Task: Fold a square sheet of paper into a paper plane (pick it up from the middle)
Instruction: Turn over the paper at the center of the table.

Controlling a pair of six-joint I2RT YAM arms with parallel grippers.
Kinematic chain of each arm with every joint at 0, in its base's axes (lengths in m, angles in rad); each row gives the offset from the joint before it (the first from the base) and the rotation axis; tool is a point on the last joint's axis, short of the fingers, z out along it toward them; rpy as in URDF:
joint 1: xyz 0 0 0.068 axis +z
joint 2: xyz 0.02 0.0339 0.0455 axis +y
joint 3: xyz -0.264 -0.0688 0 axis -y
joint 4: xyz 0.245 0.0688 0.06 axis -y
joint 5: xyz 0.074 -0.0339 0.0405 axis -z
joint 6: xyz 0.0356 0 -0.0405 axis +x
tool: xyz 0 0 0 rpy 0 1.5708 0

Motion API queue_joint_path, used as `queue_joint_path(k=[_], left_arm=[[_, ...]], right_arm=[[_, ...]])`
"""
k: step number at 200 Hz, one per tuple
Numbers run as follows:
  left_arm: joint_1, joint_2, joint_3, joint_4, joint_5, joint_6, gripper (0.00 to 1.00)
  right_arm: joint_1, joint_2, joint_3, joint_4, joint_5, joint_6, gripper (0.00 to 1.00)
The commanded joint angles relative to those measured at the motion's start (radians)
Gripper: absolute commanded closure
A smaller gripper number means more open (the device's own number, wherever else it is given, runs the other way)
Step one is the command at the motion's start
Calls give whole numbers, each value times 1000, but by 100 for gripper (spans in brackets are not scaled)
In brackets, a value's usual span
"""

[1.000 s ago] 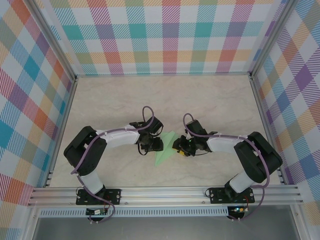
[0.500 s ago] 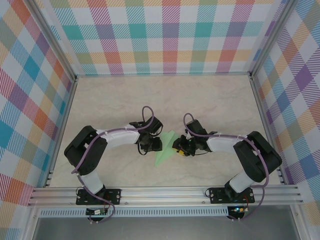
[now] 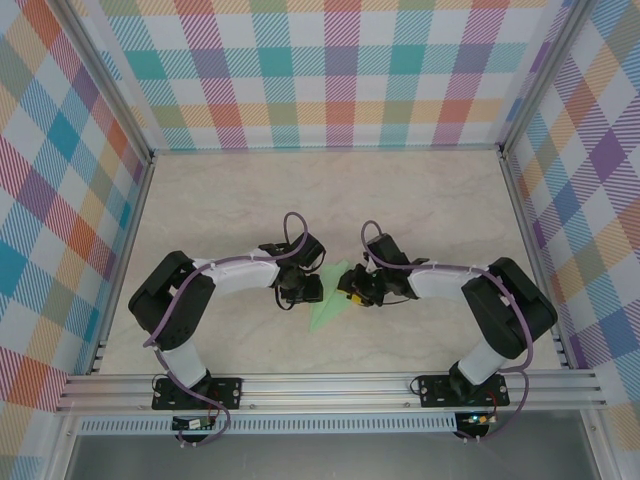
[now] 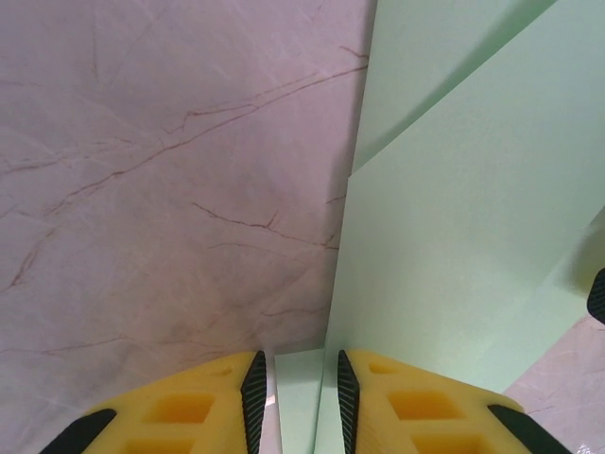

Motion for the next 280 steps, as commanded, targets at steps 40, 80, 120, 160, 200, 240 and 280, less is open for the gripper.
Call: queue_joint_path(k=[40,80,120,160,200,240,280], left_arm=[[11,26,-16,8,10,7,73],[12,29,-15,10,17,11,73],[11,38,-16,13,25,9,73],[11,44,-17,16,29,7,73],[12,42,-18,19,30,5,74],[20,37,-21,12,26,-2,75],[42,3,-58,49,43,-24,76]], right_arm=[[5,-49,42,-175,141,-30,59],[5,-26,21,-133,101,-37,58],[20,44,41,-88,51,-35,59],[46,73,72,-79,31,-43,60],[54,62,118,-46,8,-54,59],[53,82,164,-84,17,-75,57],[53,95,152,-57,22,-42,52]])
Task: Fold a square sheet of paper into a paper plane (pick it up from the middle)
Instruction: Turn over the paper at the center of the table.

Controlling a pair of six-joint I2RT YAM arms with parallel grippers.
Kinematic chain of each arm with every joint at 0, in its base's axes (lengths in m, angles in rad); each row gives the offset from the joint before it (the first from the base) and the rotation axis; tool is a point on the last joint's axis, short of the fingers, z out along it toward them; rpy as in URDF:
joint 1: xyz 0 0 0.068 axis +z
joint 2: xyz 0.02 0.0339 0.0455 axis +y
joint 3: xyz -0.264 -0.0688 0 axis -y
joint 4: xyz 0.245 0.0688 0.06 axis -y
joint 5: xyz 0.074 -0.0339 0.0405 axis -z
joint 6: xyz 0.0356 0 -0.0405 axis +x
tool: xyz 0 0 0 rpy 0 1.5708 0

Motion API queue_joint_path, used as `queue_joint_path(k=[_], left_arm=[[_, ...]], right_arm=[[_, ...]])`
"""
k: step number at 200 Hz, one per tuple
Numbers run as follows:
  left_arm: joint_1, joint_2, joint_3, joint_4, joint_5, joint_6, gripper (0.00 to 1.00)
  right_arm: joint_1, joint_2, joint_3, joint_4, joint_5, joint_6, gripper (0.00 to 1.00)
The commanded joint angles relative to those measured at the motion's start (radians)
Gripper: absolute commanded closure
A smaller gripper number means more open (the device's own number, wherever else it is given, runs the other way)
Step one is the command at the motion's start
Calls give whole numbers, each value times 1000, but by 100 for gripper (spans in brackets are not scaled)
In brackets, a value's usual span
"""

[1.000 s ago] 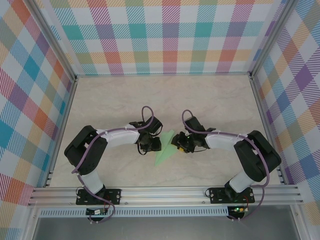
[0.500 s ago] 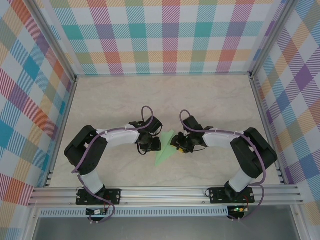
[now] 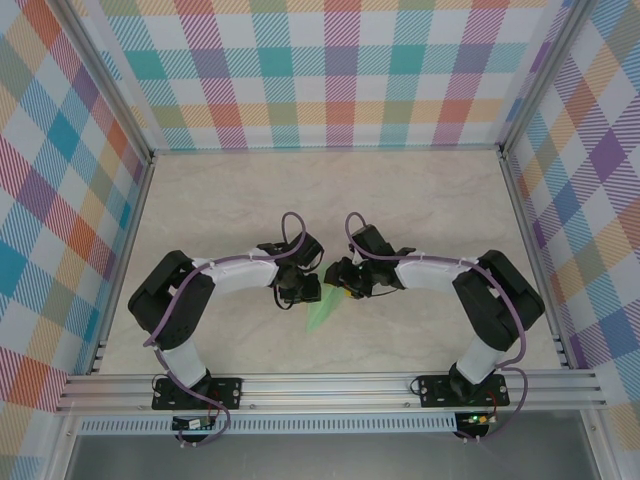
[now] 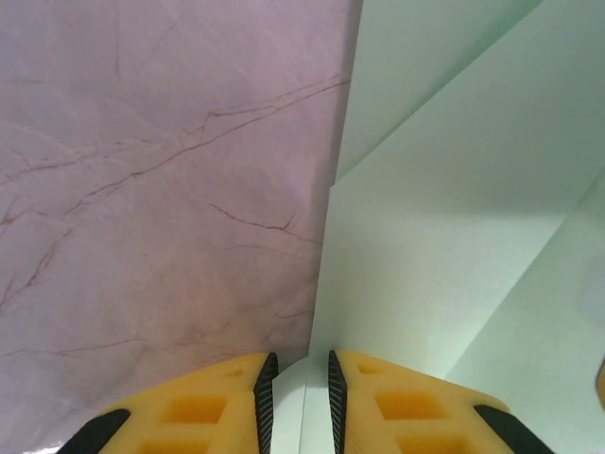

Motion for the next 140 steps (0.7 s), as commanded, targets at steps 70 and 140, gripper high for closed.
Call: queue_joint_path(k=[70,140], left_arm=[[45,-28,-101,107,73,-45,76],[47,-83,-130,118,53,-57,76]], right_arm=[[3,54,-23,175,-29,54,59],[7,95,-29,262,-15,-23,70]])
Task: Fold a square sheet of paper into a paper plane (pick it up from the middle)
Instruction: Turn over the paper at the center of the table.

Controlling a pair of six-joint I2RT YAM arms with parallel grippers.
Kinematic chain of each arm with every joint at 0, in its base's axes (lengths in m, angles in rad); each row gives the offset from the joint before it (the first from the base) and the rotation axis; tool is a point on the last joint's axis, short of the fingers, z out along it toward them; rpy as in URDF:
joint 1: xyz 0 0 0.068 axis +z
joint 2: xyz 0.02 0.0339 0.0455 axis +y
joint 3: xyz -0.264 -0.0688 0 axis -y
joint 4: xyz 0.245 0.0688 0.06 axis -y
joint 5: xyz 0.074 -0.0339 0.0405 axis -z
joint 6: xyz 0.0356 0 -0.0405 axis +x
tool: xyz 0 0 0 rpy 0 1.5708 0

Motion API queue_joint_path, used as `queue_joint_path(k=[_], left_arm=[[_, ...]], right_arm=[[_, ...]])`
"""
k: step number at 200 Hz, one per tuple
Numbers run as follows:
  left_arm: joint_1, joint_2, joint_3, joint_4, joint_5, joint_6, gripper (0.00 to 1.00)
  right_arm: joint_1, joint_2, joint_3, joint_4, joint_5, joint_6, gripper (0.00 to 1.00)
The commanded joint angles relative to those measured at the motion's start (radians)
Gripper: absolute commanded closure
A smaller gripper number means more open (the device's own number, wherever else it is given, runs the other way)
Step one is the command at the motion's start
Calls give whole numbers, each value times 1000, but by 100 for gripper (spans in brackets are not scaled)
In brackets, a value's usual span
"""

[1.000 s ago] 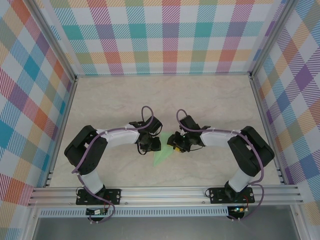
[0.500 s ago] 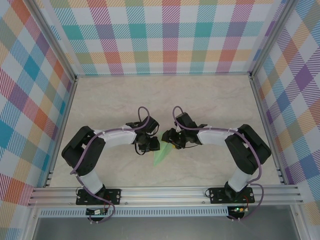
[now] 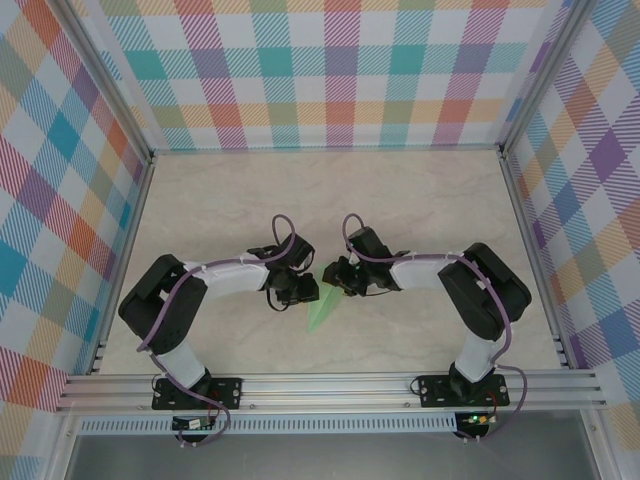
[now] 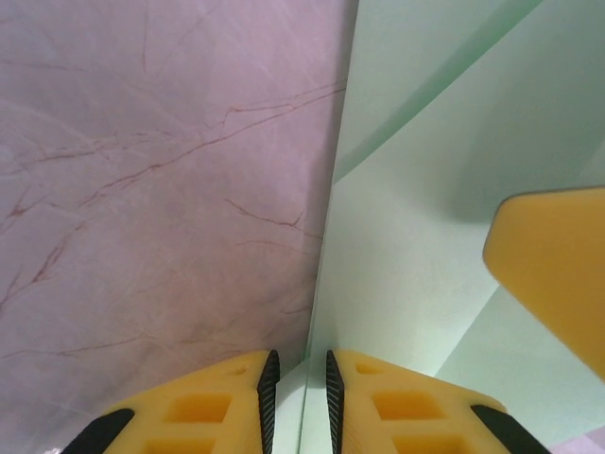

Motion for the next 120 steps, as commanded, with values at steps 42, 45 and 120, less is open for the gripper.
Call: queue_joint_path(k=[42,45,120], left_arm=[[11,-168,-94,0,-102,-62,74],[11,-186,-100,-3,-113,-68,73],[30,-638,-252,-196,-359,-122,66]], right_arm=[[6,-5,50,-18,-12,-142,91],[6,-10,57,-34,-12,-153,92],[21,-145,400,-850,414,-556,93]])
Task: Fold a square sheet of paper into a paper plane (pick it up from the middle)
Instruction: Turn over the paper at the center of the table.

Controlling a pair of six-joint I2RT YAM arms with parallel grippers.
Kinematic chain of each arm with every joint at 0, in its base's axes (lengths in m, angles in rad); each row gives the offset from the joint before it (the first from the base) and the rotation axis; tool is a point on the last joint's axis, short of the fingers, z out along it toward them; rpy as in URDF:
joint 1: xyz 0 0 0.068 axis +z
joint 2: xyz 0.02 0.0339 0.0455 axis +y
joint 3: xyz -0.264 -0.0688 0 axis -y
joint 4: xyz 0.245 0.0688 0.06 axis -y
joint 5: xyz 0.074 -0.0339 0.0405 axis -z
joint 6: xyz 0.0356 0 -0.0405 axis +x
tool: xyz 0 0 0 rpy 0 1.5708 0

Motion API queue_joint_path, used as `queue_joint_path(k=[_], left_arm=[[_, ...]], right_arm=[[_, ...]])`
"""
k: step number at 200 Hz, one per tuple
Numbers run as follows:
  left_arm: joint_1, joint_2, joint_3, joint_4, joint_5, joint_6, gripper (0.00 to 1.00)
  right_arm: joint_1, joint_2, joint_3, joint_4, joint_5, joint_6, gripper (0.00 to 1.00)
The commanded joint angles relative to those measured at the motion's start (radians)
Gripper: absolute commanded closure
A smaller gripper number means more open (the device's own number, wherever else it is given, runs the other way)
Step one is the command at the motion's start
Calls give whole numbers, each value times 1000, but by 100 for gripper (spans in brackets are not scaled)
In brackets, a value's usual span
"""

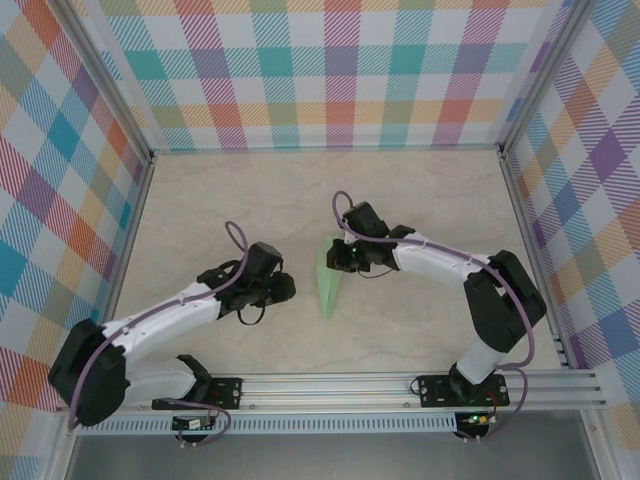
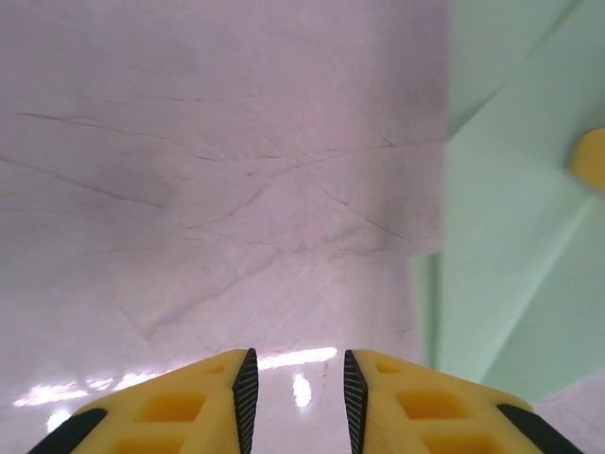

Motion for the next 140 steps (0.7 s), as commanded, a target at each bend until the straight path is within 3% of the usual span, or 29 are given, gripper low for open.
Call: queue_joint_path(k=[1,45,66,140], left_arm=[[29,-123,-52,-118,-112,-24,65],[69,-348,-155,-136,-162,-89,40],[77,-393,-166,-151,-165,-92,35],[89,-427,-150,-228,-191,-112,31]], right_arm=[[13,-33,118,-402,258,-191,93],[57,23,322,-749,651,-168,91],[101,101,392,-855,787,-113,92],[229,463,661,-1004,834,-4,90]])
